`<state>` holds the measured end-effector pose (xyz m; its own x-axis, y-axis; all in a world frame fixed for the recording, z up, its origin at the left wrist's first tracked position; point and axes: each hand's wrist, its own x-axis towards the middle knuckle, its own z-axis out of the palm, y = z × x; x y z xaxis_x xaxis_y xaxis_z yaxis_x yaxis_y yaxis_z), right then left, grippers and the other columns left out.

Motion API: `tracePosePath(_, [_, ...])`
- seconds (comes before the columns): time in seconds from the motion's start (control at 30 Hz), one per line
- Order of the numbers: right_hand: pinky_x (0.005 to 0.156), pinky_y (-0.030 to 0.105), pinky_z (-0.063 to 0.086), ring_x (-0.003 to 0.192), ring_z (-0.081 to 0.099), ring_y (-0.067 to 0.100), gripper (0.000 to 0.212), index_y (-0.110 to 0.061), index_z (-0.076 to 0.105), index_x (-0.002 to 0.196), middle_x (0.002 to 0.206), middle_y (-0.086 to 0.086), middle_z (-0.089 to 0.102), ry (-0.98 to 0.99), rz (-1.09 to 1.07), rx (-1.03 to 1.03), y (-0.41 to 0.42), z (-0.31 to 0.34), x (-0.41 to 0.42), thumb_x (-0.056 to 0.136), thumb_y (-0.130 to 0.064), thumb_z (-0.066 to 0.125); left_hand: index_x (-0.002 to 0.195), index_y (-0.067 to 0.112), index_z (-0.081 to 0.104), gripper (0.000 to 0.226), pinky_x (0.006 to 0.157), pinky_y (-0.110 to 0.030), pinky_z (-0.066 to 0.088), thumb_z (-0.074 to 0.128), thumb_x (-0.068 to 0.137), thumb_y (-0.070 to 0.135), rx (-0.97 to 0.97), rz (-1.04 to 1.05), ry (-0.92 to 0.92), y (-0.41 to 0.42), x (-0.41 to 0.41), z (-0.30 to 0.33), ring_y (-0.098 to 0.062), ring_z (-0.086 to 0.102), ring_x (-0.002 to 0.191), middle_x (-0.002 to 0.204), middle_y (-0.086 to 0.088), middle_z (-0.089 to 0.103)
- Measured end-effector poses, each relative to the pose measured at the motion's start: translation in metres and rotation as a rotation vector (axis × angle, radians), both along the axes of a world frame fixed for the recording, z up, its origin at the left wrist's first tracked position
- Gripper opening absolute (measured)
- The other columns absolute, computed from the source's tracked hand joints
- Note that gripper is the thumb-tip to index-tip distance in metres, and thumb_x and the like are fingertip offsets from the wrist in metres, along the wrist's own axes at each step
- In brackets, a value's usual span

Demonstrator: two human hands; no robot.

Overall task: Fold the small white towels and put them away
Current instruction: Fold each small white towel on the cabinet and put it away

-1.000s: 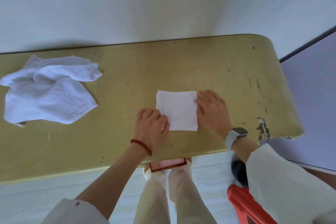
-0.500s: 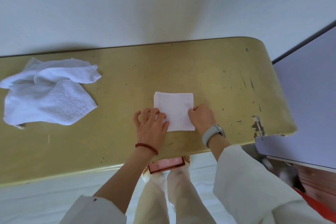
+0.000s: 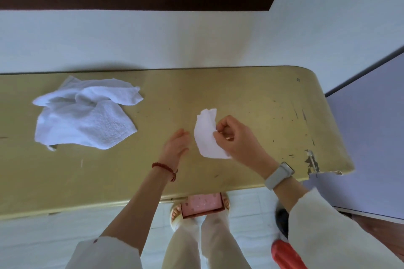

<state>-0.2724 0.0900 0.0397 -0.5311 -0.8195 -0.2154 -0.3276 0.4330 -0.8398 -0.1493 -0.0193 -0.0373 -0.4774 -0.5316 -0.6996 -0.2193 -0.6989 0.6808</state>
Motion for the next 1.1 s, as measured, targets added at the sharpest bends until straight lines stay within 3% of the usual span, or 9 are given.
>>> tracePosePath(0.07, [0.053,0.008,0.035,0.050,0.047,-0.003,0.026,-0.023,0.045,0.071,0.051,-0.018,0.050,-0.060,-0.014,-0.026,-0.003,0.013,0.005,0.086,-0.005,0.057,0.112,0.005,0.050,0.027,0.083,-0.031,0.046,0.035,0.091,0.002,0.185,-0.043,0.145,-0.008,0.016,0.015,-0.018,0.061,0.099,0.104,-0.006,0.062])
tracePosePath(0.23, [0.049,0.019,0.029,0.046,0.032,0.005,0.021,-0.019,0.047,0.072,0.043,-0.015,0.040,-0.238,-0.091,-0.042,0.004,0.025,0.013,0.087,-0.007,0.056,0.093,0.006,0.061,0.017,0.077,-0.030,0.049,0.044,0.093,0.008,0.139,0.016,0.237,-0.006,0.047,0.046,-0.011,0.066,0.072,0.080,-0.003,0.070])
tracePosePath(0.33, [0.069,0.037,0.047,0.070,0.056,0.020,0.006,-0.015,0.054,0.086,0.077,0.006,0.063,-0.383,-0.125,0.023,0.010,0.021,0.022,0.088,-0.010,0.057,0.102,0.008,0.062,0.016,0.067,-0.022,0.054,0.051,0.091,0.007,-0.079,0.068,0.176,0.006,0.070,0.062,-0.008,0.065,0.074,0.090,-0.001,0.067])
tracePosePath(0.4, [0.078,0.039,0.053,0.085,0.064,0.026,0.019,-0.007,0.056,0.107,0.100,0.014,0.066,-0.529,-0.162,0.094,0.012,0.015,0.034,0.089,-0.013,0.056,0.101,0.014,0.063,0.016,0.066,-0.021,0.053,0.054,0.090,0.008,-0.276,0.107,0.083,0.022,0.092,0.073,-0.009,0.062,0.078,0.090,0.002,0.066])
tracePosePath(0.63, [0.073,0.035,0.054,0.079,0.065,0.024,0.009,-0.003,0.061,0.092,0.091,0.012,0.068,-0.859,0.082,0.267,0.015,0.023,0.137,0.089,-0.010,0.057,0.086,0.023,0.066,0.013,0.075,-0.024,0.046,0.058,0.089,0.013,-0.589,0.253,-0.203,0.091,0.210,0.109,-0.009,0.057,0.076,0.080,0.003,0.064])
tracePosePath(0.77, [0.066,0.030,0.054,0.071,0.062,0.022,0.007,-0.006,0.063,0.091,0.084,0.008,0.065,-0.722,0.286,0.212,0.015,0.036,0.225,0.086,-0.005,0.058,0.087,0.019,0.067,0.025,0.068,-0.029,0.041,0.057,0.078,0.041,-0.619,0.448,-0.410,0.129,0.295,0.122,-0.017,0.049,0.069,0.075,-0.005,0.057])
tracePosePath(0.87, [0.057,0.025,0.053,0.068,0.059,0.018,0.009,-0.012,0.061,0.081,0.076,0.003,0.061,-0.515,0.477,0.097,0.014,0.053,0.300,0.084,-0.004,0.059,0.105,0.018,0.067,0.021,0.080,-0.034,0.049,0.060,0.087,0.025,-0.639,0.646,-0.497,0.151,0.362,0.135,-0.025,0.060,0.082,0.092,-0.007,0.066])
tracePosePath(1.0, [0.057,0.028,0.047,0.063,0.052,0.012,0.017,-0.016,0.057,0.090,0.074,0.000,0.058,-0.291,0.840,-0.109,0.009,0.078,0.424,0.083,0.000,0.058,0.111,0.010,0.065,0.024,0.067,-0.008,0.042,0.057,0.089,0.016,-0.711,0.925,-0.550,0.177,0.474,0.148,-0.017,0.057,0.080,0.095,-0.006,0.063])
tracePosePath(1.1, [0.064,0.036,0.047,0.067,0.050,0.018,0.027,-0.025,0.055,0.099,0.076,0.003,0.057,-0.227,1.045,-0.169,0.011,0.093,0.536,0.084,-0.003,0.058,0.109,0.009,0.066,0.024,0.060,-0.004,0.038,0.056,0.090,0.021,-0.741,1.052,-0.590,0.206,0.577,0.155,-0.010,0.054,0.073,0.096,-0.009,0.065])
